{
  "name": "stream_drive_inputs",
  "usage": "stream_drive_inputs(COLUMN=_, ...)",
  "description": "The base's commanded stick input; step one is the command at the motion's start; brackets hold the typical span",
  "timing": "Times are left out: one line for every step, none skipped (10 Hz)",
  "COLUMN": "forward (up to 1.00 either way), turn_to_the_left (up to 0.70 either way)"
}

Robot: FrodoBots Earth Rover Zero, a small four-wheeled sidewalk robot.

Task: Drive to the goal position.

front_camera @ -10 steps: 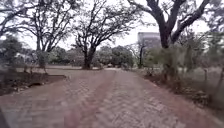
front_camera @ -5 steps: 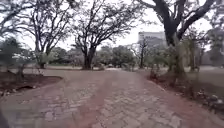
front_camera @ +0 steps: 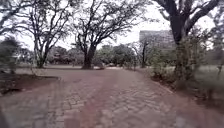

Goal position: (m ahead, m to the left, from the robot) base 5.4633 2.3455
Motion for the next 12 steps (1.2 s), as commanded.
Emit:
stream_drive_inputs(forward=0.7, turn_to_the_left=0.03)
stream_drive_inputs(forward=0.7, turn_to_the_left=0.03)
stream_drive_inputs(forward=0.7, turn_to_the_left=0.03)
stream_drive_inputs(forward=0.7, turn_to_the_left=0.03)
stream_drive_inputs(forward=0.7, turn_to_the_left=0.03)
stream_drive_inputs(forward=0.7, turn_to_the_left=0.02)
stream_drive_inputs(forward=0.7, turn_to_the_left=0.02)
stream_drive_inputs(forward=0.7, turn_to_the_left=0.03)
stream_drive_inputs(forward=0.7, turn_to_the_left=0.02)
stream_drive_inputs(forward=0.7, turn_to_the_left=0.02)
stream_drive_inputs(forward=0.7, turn_to_the_left=0.01)
stream_drive_inputs(forward=0.7, turn_to_the_left=0.0)
